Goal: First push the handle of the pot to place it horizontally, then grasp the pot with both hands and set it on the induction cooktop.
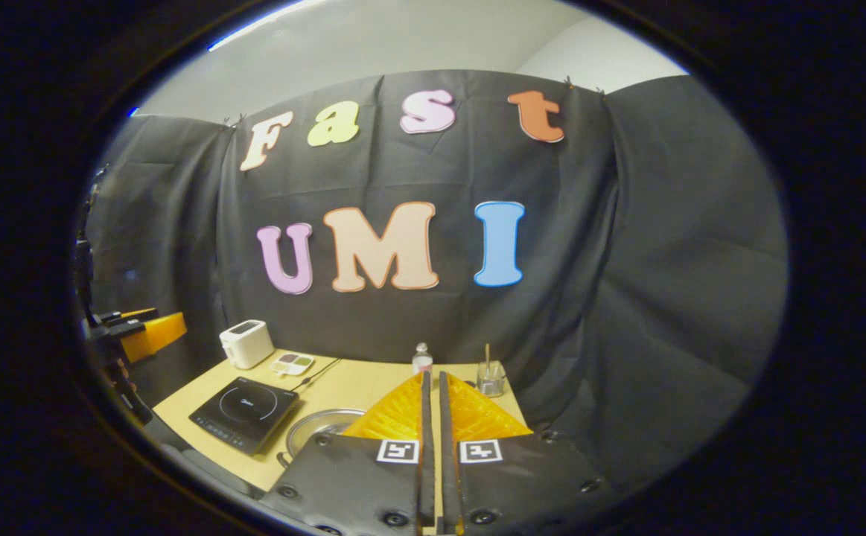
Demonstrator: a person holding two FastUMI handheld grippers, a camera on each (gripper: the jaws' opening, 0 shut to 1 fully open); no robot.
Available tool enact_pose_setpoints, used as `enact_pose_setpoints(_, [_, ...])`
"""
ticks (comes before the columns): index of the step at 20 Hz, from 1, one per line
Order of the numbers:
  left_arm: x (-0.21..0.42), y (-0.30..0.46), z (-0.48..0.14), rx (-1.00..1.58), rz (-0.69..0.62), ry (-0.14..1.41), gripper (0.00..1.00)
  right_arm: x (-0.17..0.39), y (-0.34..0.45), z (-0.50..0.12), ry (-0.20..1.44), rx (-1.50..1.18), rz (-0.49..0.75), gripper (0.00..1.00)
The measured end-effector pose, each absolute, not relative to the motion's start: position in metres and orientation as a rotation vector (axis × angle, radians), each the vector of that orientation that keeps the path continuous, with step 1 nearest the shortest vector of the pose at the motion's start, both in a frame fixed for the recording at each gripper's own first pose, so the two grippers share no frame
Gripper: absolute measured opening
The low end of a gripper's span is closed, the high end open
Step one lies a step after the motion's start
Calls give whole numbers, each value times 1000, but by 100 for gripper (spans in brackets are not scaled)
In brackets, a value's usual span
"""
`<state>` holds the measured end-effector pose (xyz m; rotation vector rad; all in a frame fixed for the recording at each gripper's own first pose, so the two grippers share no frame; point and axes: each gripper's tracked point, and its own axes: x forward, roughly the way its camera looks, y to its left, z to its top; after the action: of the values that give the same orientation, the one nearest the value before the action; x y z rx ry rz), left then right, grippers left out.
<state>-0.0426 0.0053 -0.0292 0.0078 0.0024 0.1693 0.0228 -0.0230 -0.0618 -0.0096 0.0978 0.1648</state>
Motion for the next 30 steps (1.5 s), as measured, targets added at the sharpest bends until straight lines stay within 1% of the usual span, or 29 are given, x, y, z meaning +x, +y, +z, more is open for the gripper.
enact_pose_setpoints(1, [-45, 9, -28, 8, 181, 1, 92, 22, -16, -71, 118, -10, 191, 6])
enact_pose_setpoints(2, [-46, 12, -27, 11, 192, -2, 96, 24, -9, -79, 141, -14, 211, 6])
enact_pose_setpoints(3, [-47, 17, -27, 15, 204, -4, 92, 25, -5, -90, 166, -18, 220, 6])
enact_pose_setpoints(4, [-48, 22, -27, 19, 215, -5, 96, 27, 0, -98, 191, -18, 230, 6])
enact_pose_setpoints(5, [-49, 26, -27, 20, 222, -4, 96, 27, 7, -109, 215, -21, 241, 0])
enact_pose_setpoints(6, [-49, 29, -29, 19, 227, -2, 96, 23, 13, -117, 237, -13, 265, 6])
enact_pose_setpoints(7, [-48, 32, -30, 15, 230, 1, 96, 28, 25, -125, 262, -8, 282, 1])
enact_pose_setpoints(8, [-47, 36, -33, 11, 231, 5, 96, 28, 33, -134, 283, -9, 295, 4])
enact_pose_setpoints(12, [-42, 57, -39, 9, 229, 24, 96, 22, 65, -172, 388, -22, 337, 4])
enact_pose_setpoints(17, [-32, 91, -49, 4, 219, 54, 96, 6, 115, -239, 583, -31, 385, 4])
enact_pose_setpoints(22, [-20, 127, -58, 23, 214, 92, 96, -12, 154, -304, 771, 13, 381, 4])
enact_pose_setpoints(23, [-18, 133, -59, 26, 211, 96, 95, -15, 158, -316, 801, 7, 371, 4])
enact_pose_setpoints(24, [-16, 139, -61, 29, 209, 102, 99, -16, 161, -326, 830, -1, 359, 4])
enact_pose_setpoints(28, [-14, 161, -72, 37, 204, 129, 99, -19, 175, -372, 943, -15, 310, 4])
enact_pose_setpoints(29, [-14, 165, -73, 34, 200, 132, 92, -18, 178, -381, 968, -22, 300, 4])
enact_pose_setpoints(30, [-13, 169, -77, 30, 196, 139, 92, -17, 181, -391, 989, -30, 288, 4])
